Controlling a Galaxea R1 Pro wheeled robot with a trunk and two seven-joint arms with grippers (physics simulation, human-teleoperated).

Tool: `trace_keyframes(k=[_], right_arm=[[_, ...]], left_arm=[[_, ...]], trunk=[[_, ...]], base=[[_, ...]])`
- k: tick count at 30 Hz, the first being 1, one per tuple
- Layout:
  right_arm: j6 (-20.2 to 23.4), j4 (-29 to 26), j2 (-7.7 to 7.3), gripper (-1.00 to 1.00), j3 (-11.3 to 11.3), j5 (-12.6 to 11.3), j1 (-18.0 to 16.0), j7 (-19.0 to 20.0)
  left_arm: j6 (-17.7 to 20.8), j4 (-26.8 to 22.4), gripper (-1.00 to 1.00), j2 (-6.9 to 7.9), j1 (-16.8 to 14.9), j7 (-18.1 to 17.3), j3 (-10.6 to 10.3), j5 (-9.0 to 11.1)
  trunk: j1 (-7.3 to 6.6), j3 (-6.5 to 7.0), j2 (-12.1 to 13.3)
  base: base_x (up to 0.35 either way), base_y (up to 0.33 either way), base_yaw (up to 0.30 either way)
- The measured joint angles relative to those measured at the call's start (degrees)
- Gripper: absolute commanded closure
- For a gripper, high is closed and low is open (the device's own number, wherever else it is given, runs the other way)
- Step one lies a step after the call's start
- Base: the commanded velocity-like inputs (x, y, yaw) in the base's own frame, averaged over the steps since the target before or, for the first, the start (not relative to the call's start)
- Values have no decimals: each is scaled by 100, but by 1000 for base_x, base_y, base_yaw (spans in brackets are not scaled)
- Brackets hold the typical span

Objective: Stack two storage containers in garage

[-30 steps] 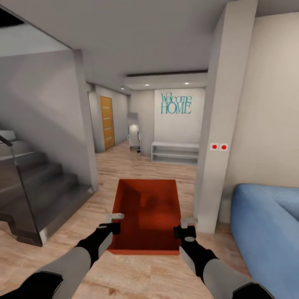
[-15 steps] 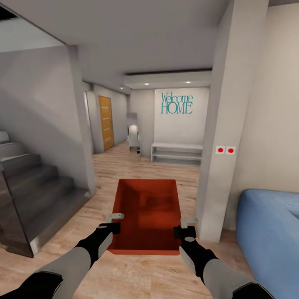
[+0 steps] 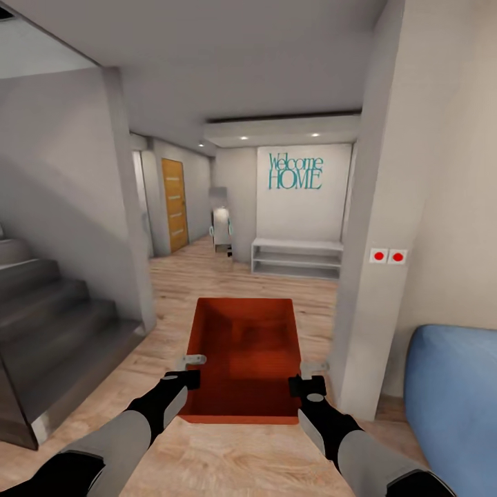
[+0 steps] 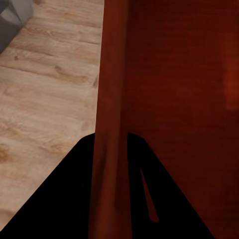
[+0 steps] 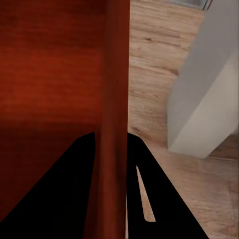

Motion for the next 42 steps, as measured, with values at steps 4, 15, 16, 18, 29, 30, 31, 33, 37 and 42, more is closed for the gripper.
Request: trace_keyframes(k=[4,15,16,18,29,30,31,33,37,42], right_arm=[[0,1,0,100,1,0,0,0],[8,0,0,100,2,0,0,1],[8,0,0,100,2,0,0,1],[8,1,0,100,2,-1,0,1],[32,4,10,100,4,-9,0,-7],[32,2,11,100,2,-6,0,-8],[31,2,11,100,1,-5,0,-8],[32,-1,10,100,1,-4,0,-7],[19,7,10,100,2,-7,0,-8],[4,10,9,100,2,-5,0,-9]], left_arm=[[-1,2,100,-1,0,0,1,0],[1,7,100,-1,0,-1,4,0],[2,7,100,-1,0,-1,4,0],[2,7,100,-1,0,0,4,0],[34,4,100,9,0,-10,4,0],[32,3,100,10,0,-12,6,-1],[32,3,100,11,0,-13,6,-1],[30,2,100,9,0,-12,6,-1],[24,4,100,9,0,-10,2,-1],[8,6,100,8,0,-12,1,-2]], trunk=[[0,0,0],[0,0,0],[0,0,0],[0,0,0],[0,0,0],[0,0,0],[0,0,0],[0,0,0],[0,0,0],[0,0,0]], base=[[322,0,0],[322,0,0],[322,0,0],[322,0,0],[322,0,0],[322,0,0],[322,0,0],[322,0,0],[322,0,0],[322,0,0]])
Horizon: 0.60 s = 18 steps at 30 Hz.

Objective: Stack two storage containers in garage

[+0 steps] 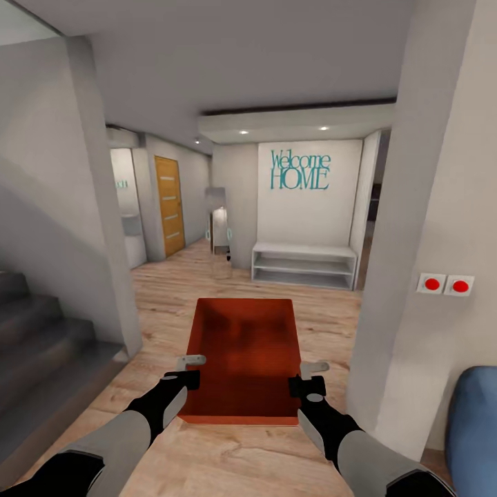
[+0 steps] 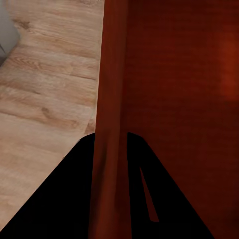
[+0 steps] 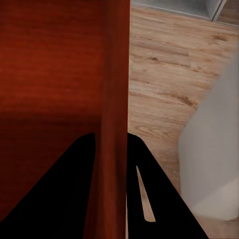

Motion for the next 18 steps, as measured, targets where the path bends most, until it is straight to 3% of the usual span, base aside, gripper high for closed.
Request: trace_keyframes(k=[18], right_arm=[[-18,-1,-1,100,-2,6,0,-3]], left_arm=[[-21,0,100,-1,0,-2,-1,-2]], trunk=[[0,0,0]], base=[[322,0,0]])
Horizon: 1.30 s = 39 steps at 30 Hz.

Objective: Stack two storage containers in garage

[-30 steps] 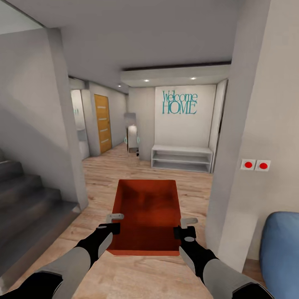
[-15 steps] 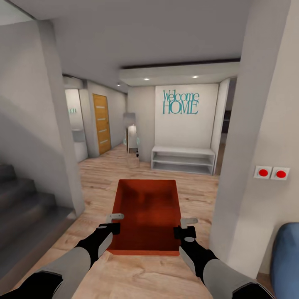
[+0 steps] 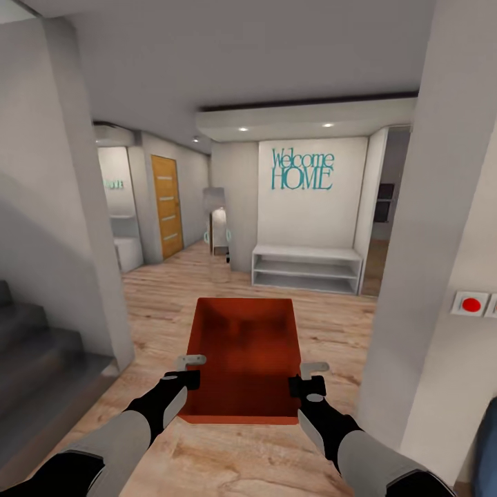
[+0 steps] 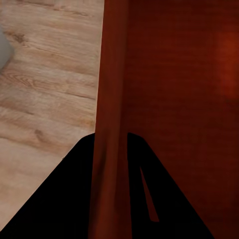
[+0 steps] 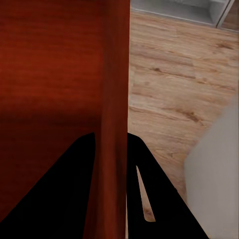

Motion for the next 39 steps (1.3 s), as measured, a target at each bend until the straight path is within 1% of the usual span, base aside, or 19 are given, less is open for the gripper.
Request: trace_keyframes(k=[10,24,39], right_arm=[[3,29,8,100,-13,-8,-1,7],[10,31,9,100,-19,-6,-1,10],[7,32,9,100,-19,-7,0,10]], left_arm=[[36,0,100,4,0,4,-11,2],[46,-1,100,3,1,10,-13,3],[44,0,100,3,0,8,-13,3]], trunk=[[0,0,0],[0,0,0],[0,0,0]], base=[[322,0,5],[322,0,233],[322,0,9]])
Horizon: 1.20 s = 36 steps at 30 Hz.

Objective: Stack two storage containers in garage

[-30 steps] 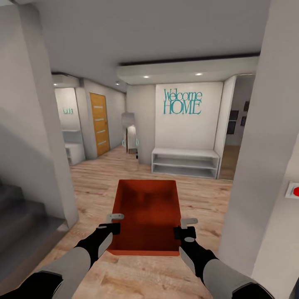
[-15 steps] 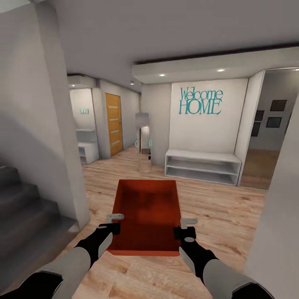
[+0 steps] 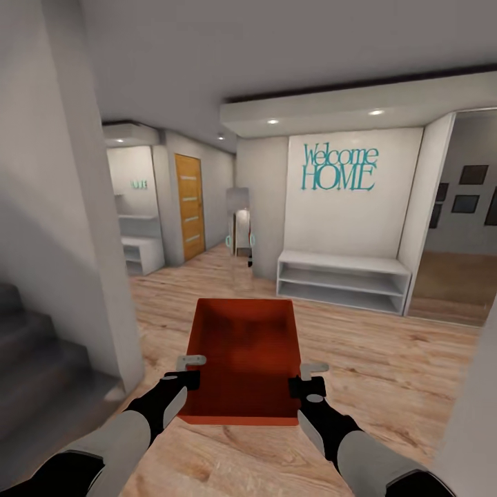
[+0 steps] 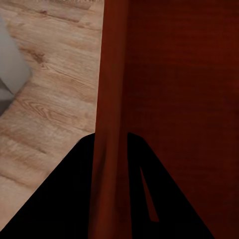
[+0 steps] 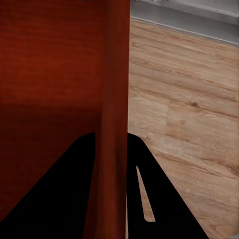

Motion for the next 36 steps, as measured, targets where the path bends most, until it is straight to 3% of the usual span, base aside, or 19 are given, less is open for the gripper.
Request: trace_keyframes(k=[36], right_arm=[[4,-2,0,100,3,-3,0,-1]], left_arm=[[2,0,100,1,0,-1,1,1]], trunk=[[0,0,0]], base=[[322,0,0]])
